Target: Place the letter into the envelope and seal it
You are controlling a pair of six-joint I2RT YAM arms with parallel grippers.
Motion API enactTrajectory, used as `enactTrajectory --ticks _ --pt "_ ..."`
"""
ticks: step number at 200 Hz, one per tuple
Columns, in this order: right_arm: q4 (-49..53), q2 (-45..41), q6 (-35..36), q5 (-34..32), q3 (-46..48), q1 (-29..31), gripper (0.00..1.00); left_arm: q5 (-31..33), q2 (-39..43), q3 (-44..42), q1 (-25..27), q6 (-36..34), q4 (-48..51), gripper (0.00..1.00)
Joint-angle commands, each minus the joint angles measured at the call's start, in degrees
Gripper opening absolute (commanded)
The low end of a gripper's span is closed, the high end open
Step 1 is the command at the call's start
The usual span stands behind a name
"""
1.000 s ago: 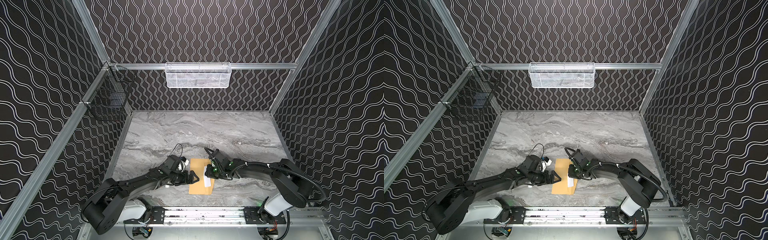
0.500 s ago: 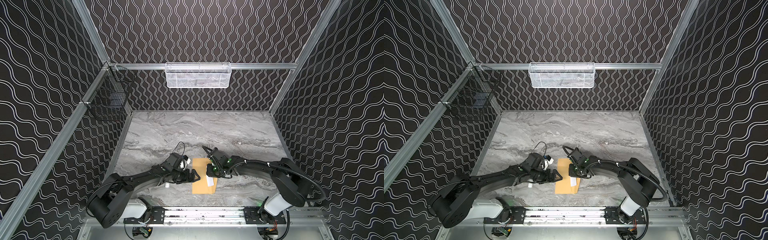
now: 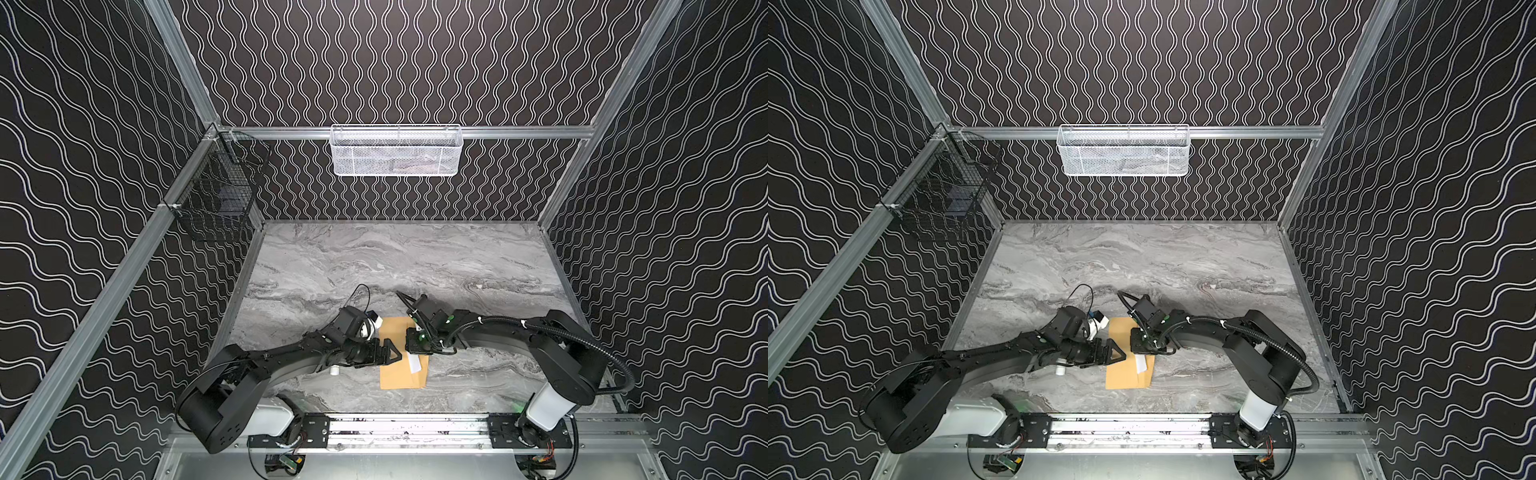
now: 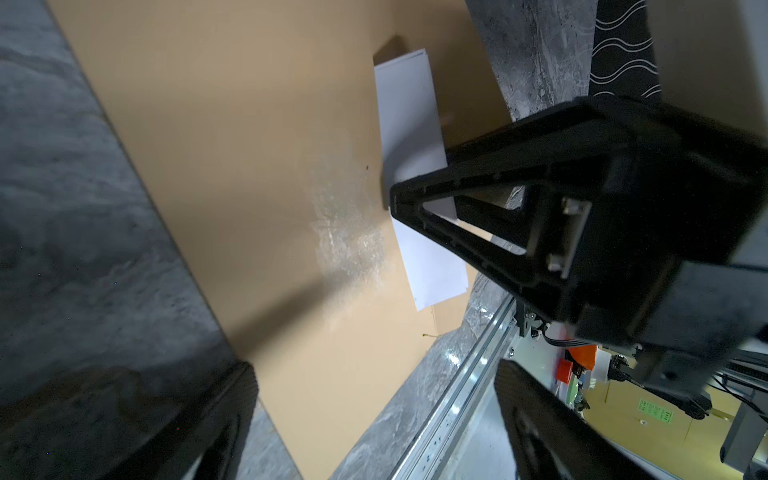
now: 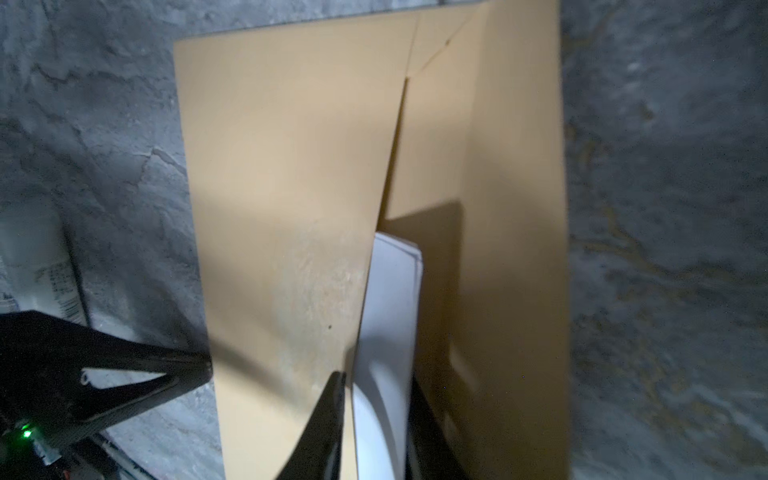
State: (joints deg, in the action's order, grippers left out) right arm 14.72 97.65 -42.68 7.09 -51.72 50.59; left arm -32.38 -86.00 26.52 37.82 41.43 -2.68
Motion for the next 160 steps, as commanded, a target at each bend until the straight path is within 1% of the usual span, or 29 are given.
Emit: enactTrajectory --ticks 1,26,63,84,119,160 --pt "-1.5 1.1 -0.6 2.0 -0.3 0.3 0.24 0.3 0.2 -0.3 0.0 -0.8 -0.1 0.94" --pt "1.0 1.2 0.5 0.2 -1.3 0.4 0.24 0.8 1.6 -0.3 0.0 -1.4 1.5 0.95" --pt "4.9 0.4 2.0 -3.0 -2.5 0.3 0.31 3.1 5.3 0.8 0.0 -2.9 5.5 0.95" --pt "5.6 0.8 2.7 -3.5 -3.5 0.4 0.33 2.4 5.9 1.9 0.4 -3.3 4.9 0.95" --pt "5.5 1.0 2.9 -3.1 -4.7 0.4 0.33 1.9 3.4 3.1 3.2 -2.9 1.8 0.95" --pt "7.3 0.1 3.2 -4.1 -5.1 0.4 0.35 1.5 -0.3 2.5 3.8 -3.0 -1.2 0.95"
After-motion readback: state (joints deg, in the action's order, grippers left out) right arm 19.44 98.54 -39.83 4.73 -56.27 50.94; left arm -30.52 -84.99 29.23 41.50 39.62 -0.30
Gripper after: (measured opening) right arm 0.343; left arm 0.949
